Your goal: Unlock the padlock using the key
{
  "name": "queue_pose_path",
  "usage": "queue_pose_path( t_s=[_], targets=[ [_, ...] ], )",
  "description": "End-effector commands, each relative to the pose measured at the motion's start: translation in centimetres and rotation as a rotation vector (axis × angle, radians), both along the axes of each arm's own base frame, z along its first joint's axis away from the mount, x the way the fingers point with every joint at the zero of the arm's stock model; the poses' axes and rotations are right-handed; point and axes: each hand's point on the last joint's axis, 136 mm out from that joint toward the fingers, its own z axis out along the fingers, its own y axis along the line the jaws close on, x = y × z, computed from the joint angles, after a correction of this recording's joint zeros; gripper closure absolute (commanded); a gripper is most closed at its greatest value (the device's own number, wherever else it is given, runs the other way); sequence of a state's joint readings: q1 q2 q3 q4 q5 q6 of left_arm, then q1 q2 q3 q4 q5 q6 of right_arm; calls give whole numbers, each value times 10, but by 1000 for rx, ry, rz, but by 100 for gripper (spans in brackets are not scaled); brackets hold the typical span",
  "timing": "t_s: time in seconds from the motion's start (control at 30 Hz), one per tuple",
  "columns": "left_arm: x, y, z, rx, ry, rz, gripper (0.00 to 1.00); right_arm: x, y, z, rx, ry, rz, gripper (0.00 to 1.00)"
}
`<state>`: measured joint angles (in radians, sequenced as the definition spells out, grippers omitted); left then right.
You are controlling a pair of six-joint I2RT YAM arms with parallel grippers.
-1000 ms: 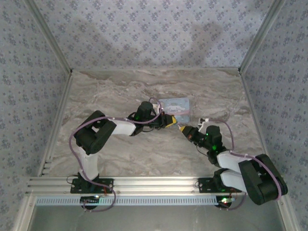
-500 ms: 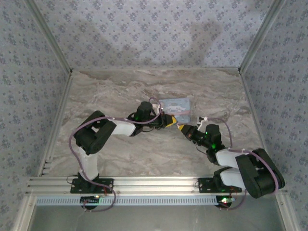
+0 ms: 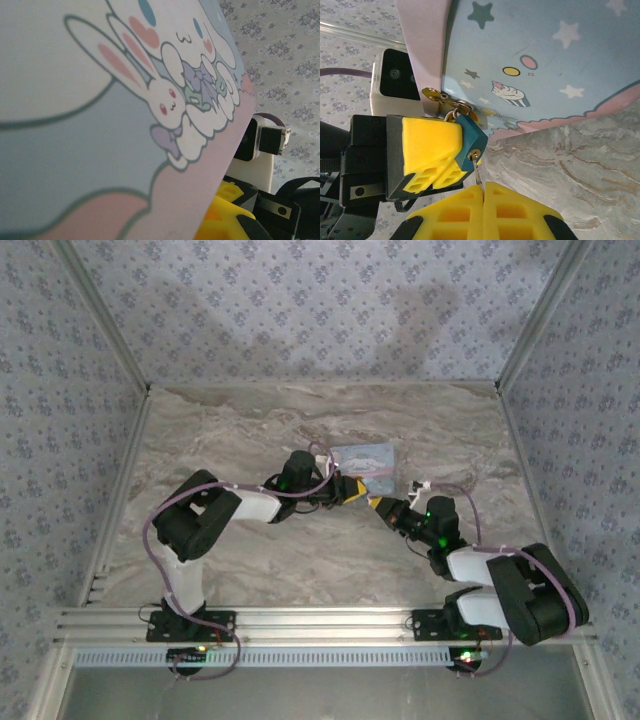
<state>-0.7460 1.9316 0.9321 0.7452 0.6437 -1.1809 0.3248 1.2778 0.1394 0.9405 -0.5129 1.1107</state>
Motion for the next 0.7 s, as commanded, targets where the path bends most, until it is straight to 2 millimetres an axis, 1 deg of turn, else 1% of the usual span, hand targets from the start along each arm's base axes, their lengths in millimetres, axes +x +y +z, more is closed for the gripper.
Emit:
queue_pose_path(
  t_s=[0.0, 0.13, 0.23, 0.33, 0.5, 0.67],
  targets=[
    [-7, -4, 34, -91, -63, -45, 92, 11, 3, 21, 35, -58, 1, 100],
    [-10, -5, 37, -107, -65, -60, 92, 14, 5, 25, 54, -61, 12, 100],
    [-12, -5, 39, -119, -71, -67, 93, 17, 0, 27, 85, -48, -7, 100],
    [-13, -5, 44, -139, -81, -74, 93, 20, 0, 28, 97, -34, -1, 100],
    [-12, -6, 50, -163, -93, -77, 94, 22, 4, 29, 96, -14, 23, 100],
    [-13, -8, 56, -188, -105, -85, 94, 25, 2, 28, 127, 24, 8, 100]
  ],
)
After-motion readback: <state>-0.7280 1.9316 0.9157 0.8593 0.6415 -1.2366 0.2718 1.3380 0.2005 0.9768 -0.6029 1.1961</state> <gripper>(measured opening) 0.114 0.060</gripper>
